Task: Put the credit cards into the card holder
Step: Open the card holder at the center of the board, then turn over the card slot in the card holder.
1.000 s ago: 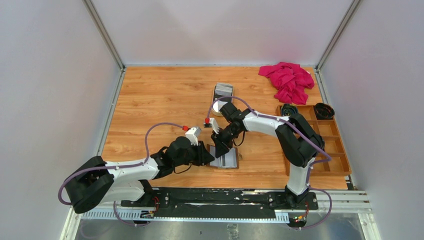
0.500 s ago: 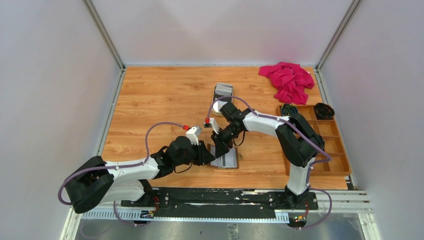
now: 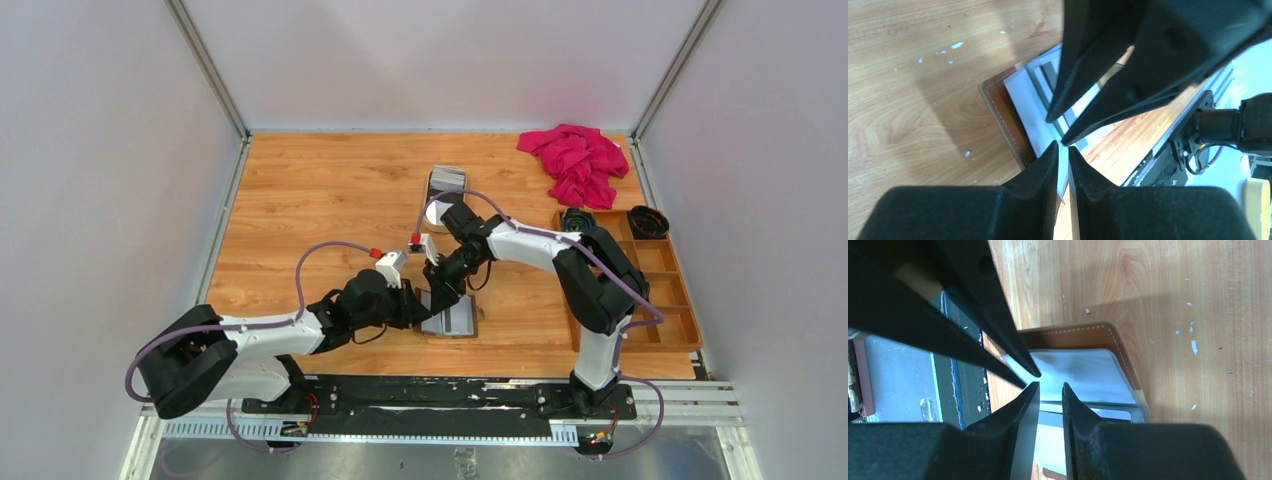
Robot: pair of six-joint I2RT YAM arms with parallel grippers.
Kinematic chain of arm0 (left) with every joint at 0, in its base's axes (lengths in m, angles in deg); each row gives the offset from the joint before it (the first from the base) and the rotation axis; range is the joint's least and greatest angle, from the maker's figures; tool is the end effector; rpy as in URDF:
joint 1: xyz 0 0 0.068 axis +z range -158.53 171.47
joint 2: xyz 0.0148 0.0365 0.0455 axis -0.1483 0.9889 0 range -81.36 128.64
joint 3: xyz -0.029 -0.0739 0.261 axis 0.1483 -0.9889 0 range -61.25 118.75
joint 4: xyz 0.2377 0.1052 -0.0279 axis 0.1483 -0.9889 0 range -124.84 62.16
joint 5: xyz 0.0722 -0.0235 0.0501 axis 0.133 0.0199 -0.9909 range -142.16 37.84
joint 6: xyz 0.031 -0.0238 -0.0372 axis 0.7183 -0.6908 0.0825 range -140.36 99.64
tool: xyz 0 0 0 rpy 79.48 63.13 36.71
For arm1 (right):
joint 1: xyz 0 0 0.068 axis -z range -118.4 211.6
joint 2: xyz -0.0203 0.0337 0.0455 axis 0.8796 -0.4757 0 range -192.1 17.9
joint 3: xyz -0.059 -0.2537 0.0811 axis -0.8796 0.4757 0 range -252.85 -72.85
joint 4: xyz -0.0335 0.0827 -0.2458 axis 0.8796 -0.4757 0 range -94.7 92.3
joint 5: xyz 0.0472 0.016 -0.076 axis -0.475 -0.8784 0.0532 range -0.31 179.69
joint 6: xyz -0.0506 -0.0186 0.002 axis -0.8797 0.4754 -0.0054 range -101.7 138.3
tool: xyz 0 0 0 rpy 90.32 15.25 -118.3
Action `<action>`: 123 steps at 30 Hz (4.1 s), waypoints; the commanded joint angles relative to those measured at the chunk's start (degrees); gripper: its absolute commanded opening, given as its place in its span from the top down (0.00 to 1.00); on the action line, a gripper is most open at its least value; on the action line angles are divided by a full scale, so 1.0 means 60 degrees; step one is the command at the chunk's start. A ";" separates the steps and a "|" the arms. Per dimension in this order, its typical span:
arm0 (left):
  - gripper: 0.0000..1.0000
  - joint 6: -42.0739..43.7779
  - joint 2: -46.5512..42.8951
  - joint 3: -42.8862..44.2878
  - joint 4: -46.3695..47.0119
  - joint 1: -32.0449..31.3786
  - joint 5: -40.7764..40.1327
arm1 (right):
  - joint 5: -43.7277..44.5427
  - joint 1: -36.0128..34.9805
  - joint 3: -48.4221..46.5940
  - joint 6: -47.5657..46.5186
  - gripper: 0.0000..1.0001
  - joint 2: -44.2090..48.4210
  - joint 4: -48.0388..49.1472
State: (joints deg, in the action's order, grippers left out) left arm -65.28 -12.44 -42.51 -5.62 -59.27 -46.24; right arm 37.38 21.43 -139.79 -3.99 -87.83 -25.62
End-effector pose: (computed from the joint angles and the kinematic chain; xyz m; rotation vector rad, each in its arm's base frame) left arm 0.1394 -0.1764 0.1588 0.1847 2.2511 -1.0845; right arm 0.2554 0.2525 0.1730 -1.5615 2.0715 1.3347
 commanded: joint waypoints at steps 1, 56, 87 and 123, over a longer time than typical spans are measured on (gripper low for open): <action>0.84 0.0119 0.0481 0.0019 -0.0005 0.0063 -0.0589 | -0.0259 0.0250 -0.0254 -0.0301 0.73 0.0409 -0.0402; 0.44 0.0781 -0.0883 0.0537 -0.1658 0.0081 -0.0678 | -0.0622 0.1068 -0.0510 -0.2088 0.70 0.0429 -0.2127; 0.46 0.1727 0.0500 0.2532 -0.1916 -0.1613 -0.0765 | -0.0429 0.2533 -0.0498 -0.3266 0.69 0.1211 -0.3242; 0.71 0.1878 0.1191 0.1495 -0.1916 -0.1406 -0.3218 | 0.0082 0.2034 0.3487 -0.7381 0.37 0.5117 -0.1477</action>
State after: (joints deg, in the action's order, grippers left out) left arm -53.55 -6.45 -32.72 -17.67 -68.10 -64.82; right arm 33.09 36.30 -120.14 -44.71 -56.53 -34.61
